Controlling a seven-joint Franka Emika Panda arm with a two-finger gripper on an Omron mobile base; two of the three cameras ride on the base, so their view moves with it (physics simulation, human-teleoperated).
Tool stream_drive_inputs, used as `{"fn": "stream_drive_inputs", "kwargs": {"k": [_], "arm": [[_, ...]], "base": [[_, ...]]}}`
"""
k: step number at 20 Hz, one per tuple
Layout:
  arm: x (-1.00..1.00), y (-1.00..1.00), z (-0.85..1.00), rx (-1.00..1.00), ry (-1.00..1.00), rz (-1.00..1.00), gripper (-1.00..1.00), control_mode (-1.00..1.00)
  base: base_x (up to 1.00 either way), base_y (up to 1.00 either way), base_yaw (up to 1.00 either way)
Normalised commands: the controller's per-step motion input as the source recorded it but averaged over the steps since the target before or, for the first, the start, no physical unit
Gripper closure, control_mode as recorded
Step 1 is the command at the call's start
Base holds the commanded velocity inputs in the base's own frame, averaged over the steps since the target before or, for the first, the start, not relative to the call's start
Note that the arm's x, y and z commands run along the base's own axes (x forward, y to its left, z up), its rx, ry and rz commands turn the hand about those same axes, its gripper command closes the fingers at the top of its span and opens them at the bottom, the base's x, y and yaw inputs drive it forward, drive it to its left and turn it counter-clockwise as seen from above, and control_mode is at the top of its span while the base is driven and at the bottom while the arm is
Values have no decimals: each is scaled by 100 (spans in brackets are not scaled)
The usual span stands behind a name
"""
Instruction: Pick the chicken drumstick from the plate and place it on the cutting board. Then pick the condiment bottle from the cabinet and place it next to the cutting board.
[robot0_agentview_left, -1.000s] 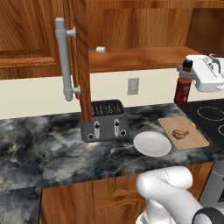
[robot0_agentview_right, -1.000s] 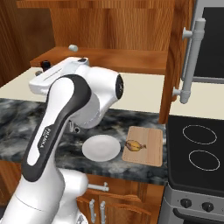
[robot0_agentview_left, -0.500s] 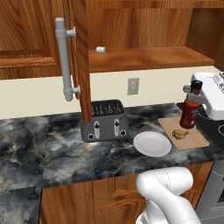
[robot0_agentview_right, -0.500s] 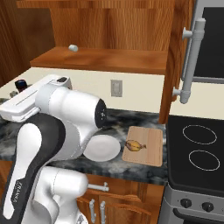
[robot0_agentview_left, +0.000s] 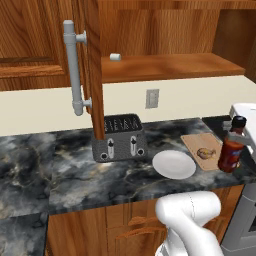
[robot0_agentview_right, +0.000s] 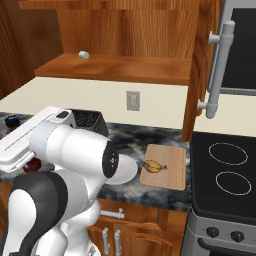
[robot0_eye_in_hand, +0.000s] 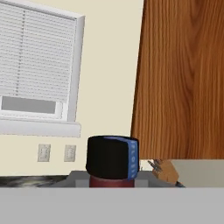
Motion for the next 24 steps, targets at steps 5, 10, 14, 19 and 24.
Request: {"fn": "stream_drive_inputs", "kwargs": {"k": [5, 10, 14, 19, 24], "arm": [[-57, -8, -21, 0, -2, 0, 100, -100], [-66, -27, -15, 0, -1, 0, 100, -100], [-69, -26, -13, 0, -1, 0, 100, -100], [-51, -33, -10, 0, -1, 0, 100, -100], [-14, -28, -17, 0, 0, 0, 100, -100]], "base": [[0, 0, 0], [0, 0, 0], [0, 0, 0], [0, 0, 0], [0, 0, 0]]}}
